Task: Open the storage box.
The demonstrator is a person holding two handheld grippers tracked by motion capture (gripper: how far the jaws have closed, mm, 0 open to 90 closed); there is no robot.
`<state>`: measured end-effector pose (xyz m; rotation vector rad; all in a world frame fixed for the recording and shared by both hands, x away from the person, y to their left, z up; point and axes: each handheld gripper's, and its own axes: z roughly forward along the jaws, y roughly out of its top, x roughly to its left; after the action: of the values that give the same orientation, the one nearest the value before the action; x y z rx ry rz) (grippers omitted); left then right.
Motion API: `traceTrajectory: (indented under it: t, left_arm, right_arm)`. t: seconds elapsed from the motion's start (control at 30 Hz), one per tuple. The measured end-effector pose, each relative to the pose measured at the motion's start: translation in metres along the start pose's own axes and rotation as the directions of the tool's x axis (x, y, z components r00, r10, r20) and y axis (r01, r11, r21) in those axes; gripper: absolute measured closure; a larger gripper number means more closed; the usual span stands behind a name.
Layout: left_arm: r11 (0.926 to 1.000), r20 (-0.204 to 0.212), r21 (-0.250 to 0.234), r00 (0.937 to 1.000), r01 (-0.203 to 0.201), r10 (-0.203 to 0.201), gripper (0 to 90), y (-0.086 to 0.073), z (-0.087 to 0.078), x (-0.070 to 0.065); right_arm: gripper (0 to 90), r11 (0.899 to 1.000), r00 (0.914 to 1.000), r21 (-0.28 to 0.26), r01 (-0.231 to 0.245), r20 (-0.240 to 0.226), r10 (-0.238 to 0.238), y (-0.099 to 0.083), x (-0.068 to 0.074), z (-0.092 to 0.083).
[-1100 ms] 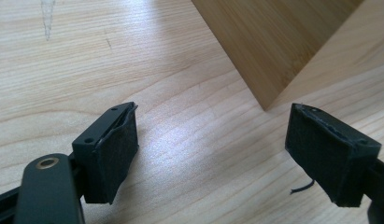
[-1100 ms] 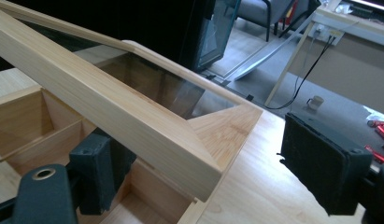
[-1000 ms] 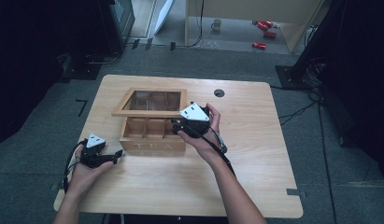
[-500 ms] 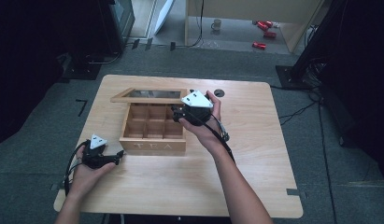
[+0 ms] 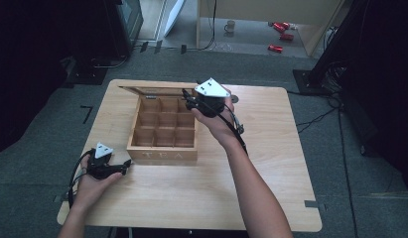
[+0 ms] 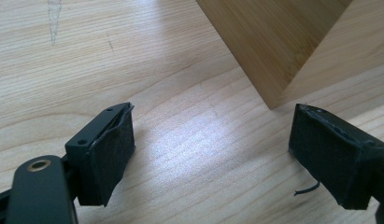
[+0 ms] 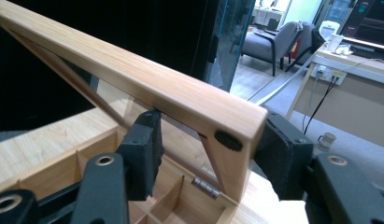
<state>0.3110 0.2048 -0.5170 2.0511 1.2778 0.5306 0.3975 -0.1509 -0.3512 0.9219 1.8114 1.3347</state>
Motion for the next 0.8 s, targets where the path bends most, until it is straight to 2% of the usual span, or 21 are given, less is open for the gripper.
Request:
traceTrajectory:
  t: [0.07, 0.2, 0.4, 0.47, 0.57, 0.6, 0.63, 0.7, 0.8]
  left_arm:
    - [1.0000, 0.000, 0.000, 1.0000, 0.001, -0.001, 14.8, 0.000, 0.000, 0.000]
    - [1.0000, 0.000, 0.001, 1.0000, 0.000, 0.000, 14.9, 0.000, 0.000, 0.000]
    - [1.0000, 0.003, 0.002, 1.0000, 0.005, -0.006, 15.1, 0.001, 0.000, 0.001]
    - [1.0000, 0.003, 0.002, 1.0000, 0.006, -0.006, 15.1, 0.001, 0.000, 0.001]
    - [1.0000, 0.004, 0.000, 1.0000, 0.007, -0.007, 15.1, 0.001, 0.001, 0.001]
    - [1.0000, 0.003, 0.000, 1.0000, 0.006, -0.006, 15.3, 0.001, 0.001, 0.001]
    - [1.0000, -0.004, 0.002, 1.0000, 0.001, -0.001, 15.5, 0.001, 0.001, 0.000]
    - [1.0000, -0.011, 0.006, 0.9999, -0.004, 0.004, 15.5, 0.001, 0.001, -0.001]
    - [0.9999, -0.013, 0.008, 0.9999, -0.006, 0.006, 15.5, 0.001, 0.001, -0.001]
  right_arm:
    - [51.0, 1.000, 0.9999, -0.003, -0.012, -0.009, 0.012, 0.004, -0.008, 0.006]
    - [53.8, 1.000, 0.9999, 0.002, -0.003, -0.016, 0.003, 0.009, -0.015, 0.011]
    - [59.2, 1.000, 0.9983, 0.027, -0.007, -0.058, 0.009, 0.022, -0.035, 0.023]
    - [59.8, 1.000, 0.9981, 0.025, -0.010, -0.061, 0.011, 0.023, -0.037, 0.025]
    - [61.8, 0.999, 0.9964, 0.015, -0.049, -0.068, 0.050, 0.025, -0.044, 0.030]
    - [64.3, 0.996, 0.9944, 0.010, -0.089, -0.057, 0.089, 0.025, -0.048, 0.033]
    - [64.2, 0.995, 0.9933, 0.008, -0.104, -0.049, 0.105, 0.025, -0.049, 0.034]
    - [64.3, 0.993, 0.9923, 0.007, -0.115, -0.046, 0.115, 0.026, -0.050, 0.036]
    - [64.3, 0.992, 0.9913, 0.005, -0.130, -0.018, 0.130, 0.029, -0.052, 0.043]
